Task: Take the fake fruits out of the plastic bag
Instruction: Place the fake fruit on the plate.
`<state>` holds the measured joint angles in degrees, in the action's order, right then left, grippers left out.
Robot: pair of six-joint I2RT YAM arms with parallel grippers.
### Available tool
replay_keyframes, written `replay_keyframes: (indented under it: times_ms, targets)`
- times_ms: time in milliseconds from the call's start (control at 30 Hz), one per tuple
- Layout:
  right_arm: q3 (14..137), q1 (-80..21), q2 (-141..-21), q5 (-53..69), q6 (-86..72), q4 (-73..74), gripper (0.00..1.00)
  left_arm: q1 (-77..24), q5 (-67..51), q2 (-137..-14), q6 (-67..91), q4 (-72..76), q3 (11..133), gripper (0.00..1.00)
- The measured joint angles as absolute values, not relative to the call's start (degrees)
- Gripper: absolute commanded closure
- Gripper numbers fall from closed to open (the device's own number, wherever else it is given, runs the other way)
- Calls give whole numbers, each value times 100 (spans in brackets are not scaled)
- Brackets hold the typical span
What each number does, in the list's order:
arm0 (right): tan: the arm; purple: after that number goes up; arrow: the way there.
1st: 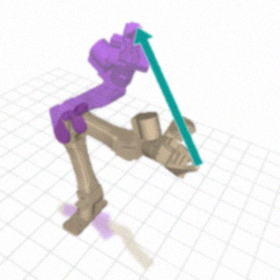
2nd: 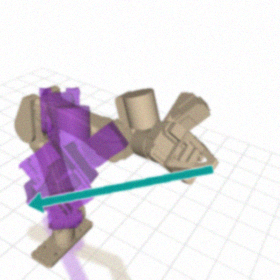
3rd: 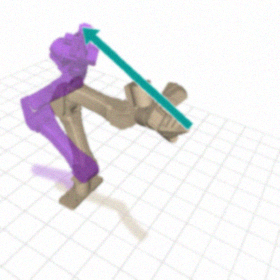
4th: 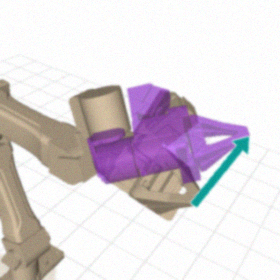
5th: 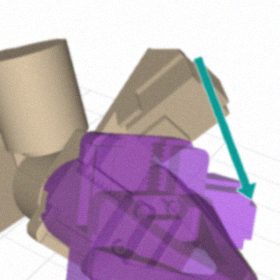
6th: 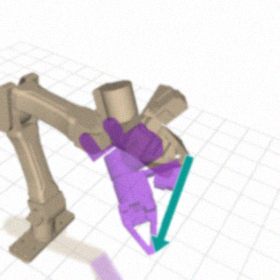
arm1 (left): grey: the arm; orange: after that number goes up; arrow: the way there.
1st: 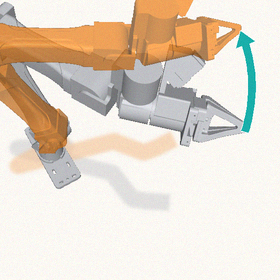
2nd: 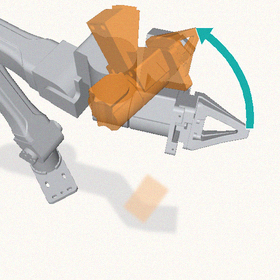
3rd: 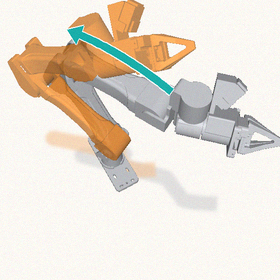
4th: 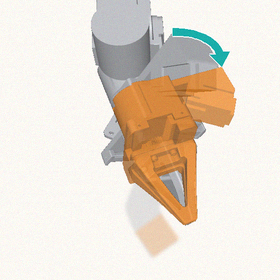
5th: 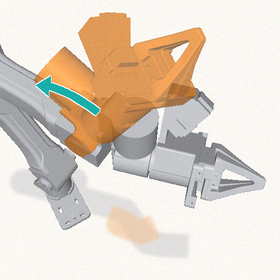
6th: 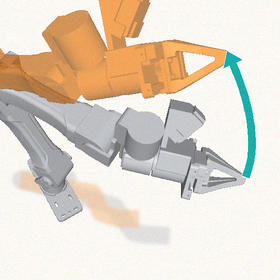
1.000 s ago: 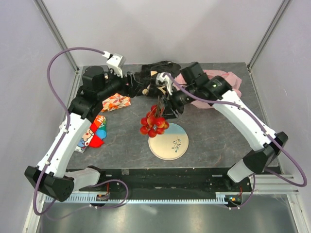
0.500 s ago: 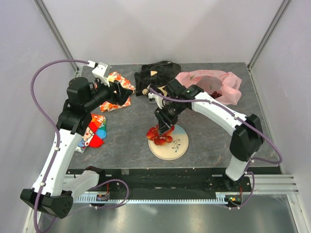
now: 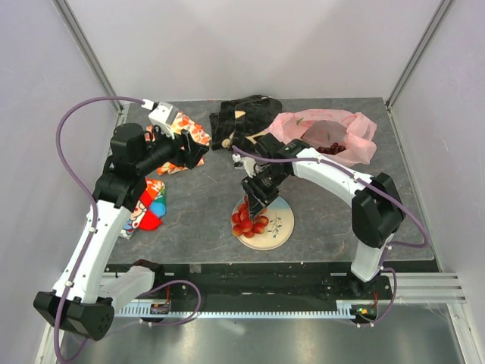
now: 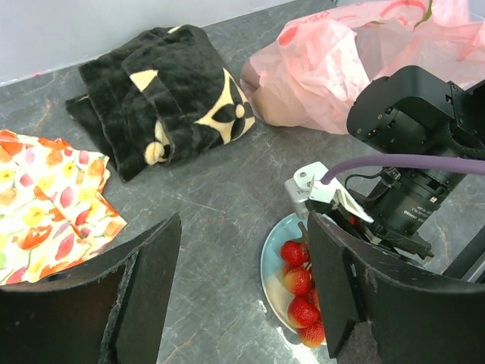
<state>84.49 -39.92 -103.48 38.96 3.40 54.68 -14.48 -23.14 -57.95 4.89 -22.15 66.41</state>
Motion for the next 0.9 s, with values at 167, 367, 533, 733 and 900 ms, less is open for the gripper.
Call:
replay_keyframes:
  times_ms: [167,367,533,733,900]
  targets:
    - [8451,-3992,-10486,3568,263,5365,90,-1448,-2324,-5815,491,-2206,6554,26]
    - [8624,-3992,-10940,3208,233,5297,88,-1389,-2434,-5813,493,-2169,6462,26]
    - [8619,-3992,-10967,3063,217,5299,87,-1356,-2467,-5811,495,-2137,6407,26]
    - [8545,-3992,-10927,2971,189,5295,90,-1334,-2526,-5811,499,-2064,6403,26]
    - [8283,-4023,-10669,2974,123,5277,92,-1326,-2598,-5813,541,-1999,6403,26]
